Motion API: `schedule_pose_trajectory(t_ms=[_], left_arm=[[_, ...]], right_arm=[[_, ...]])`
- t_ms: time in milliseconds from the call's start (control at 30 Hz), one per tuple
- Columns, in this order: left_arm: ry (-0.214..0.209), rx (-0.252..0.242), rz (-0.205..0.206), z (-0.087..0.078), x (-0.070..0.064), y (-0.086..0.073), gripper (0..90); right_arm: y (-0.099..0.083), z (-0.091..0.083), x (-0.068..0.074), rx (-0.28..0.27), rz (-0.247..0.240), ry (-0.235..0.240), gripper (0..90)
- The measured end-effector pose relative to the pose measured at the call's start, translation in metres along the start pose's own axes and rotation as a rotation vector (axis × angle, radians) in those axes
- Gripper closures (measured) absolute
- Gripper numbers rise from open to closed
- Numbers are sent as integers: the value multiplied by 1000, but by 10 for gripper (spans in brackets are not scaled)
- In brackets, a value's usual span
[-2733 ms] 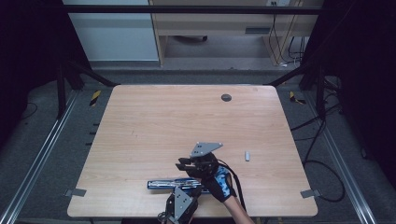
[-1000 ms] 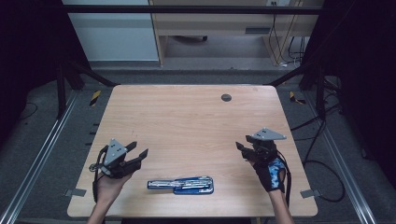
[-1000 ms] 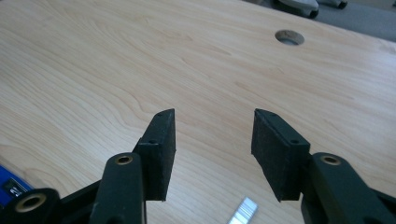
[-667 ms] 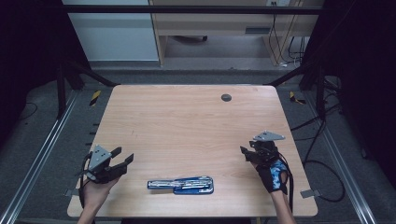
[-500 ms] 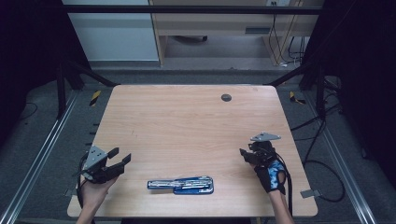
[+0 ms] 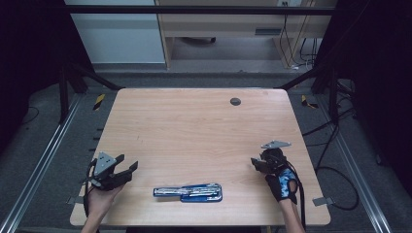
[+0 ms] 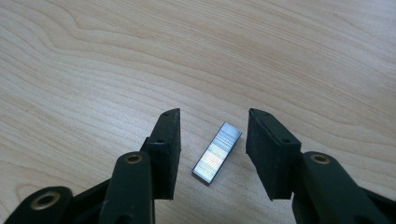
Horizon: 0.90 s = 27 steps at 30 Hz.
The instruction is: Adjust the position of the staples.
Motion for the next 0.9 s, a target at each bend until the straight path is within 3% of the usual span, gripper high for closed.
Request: schedule_pose_trajectory(t_ms=[900], left_arm=[[0, 24, 27, 3, -4, 0, 398]], right_arm=[[-1, 7, 0, 45, 0, -7, 655]])
Point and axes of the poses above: each handheld gripper's, and its own axes: z roughly forward along the jaws, y roughly out of its top, x roughly to its left, the point moved 5 cm from there along z, roughly forward along the jaws, and after that the axes turned 2 degrees about -y, right-handed, at the moved point
